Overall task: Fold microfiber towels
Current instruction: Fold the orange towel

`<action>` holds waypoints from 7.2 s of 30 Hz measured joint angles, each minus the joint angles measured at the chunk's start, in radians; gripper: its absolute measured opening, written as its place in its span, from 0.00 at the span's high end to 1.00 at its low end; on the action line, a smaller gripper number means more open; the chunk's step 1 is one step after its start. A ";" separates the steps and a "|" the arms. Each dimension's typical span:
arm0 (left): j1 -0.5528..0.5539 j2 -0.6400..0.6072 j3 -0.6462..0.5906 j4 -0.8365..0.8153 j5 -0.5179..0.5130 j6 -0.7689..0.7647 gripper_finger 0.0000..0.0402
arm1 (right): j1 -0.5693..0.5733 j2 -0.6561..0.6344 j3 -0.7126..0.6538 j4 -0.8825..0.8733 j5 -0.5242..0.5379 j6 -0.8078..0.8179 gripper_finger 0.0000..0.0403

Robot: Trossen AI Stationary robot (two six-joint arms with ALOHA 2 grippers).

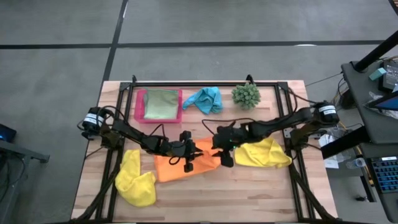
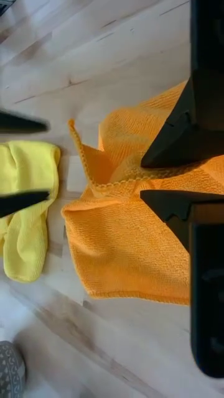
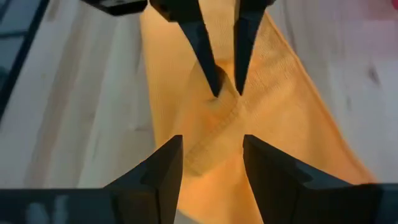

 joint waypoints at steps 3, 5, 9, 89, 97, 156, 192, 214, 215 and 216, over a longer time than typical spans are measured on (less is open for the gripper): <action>0.000 0.000 0.000 -0.002 -0.002 -0.004 0.87 | 0.024 0.039 -0.020 0.054 0.069 0.051 0.60; 0.000 0.000 0.002 -0.003 -0.002 -0.004 0.87 | 0.035 0.069 -0.021 0.059 0.115 0.060 0.60; 0.001 0.000 0.002 -0.002 -0.006 -0.005 0.87 | 0.041 0.119 -0.021 0.110 0.121 0.067 0.61; -0.184 -0.397 -0.106 -1.039 0.137 -1.155 0.53 | 0.184 0.028 -0.013 -0.004 0.132 -0.095 0.67; -0.184 -0.397 -0.106 -1.040 0.132 -1.132 0.72 | 0.184 0.028 -0.013 0.000 0.141 -0.095 0.67; -0.407 -0.489 0.111 -1.080 0.200 -0.638 1.00 | 0.228 -0.144 -0.007 -0.145 0.167 -0.160 0.98; -0.550 -0.243 0.110 -0.944 0.088 -0.669 1.00 | 0.298 -0.101 -0.035 -0.343 0.103 0.041 0.98; -0.457 -0.303 -0.028 -1.082 -0.220 -0.688 1.00 | 0.268 -0.098 -0.053 -0.417 0.402 0.103 0.98; -0.457 -0.303 -0.028 -1.082 -0.240 -0.688 1.00 | 0.268 -0.098 -0.056 -0.417 0.403 0.108 0.98; -0.457 -0.303 -0.029 -1.081 -0.260 -0.688 1.00 | 0.268 -0.098 -0.060 -0.417 0.403 0.108 0.98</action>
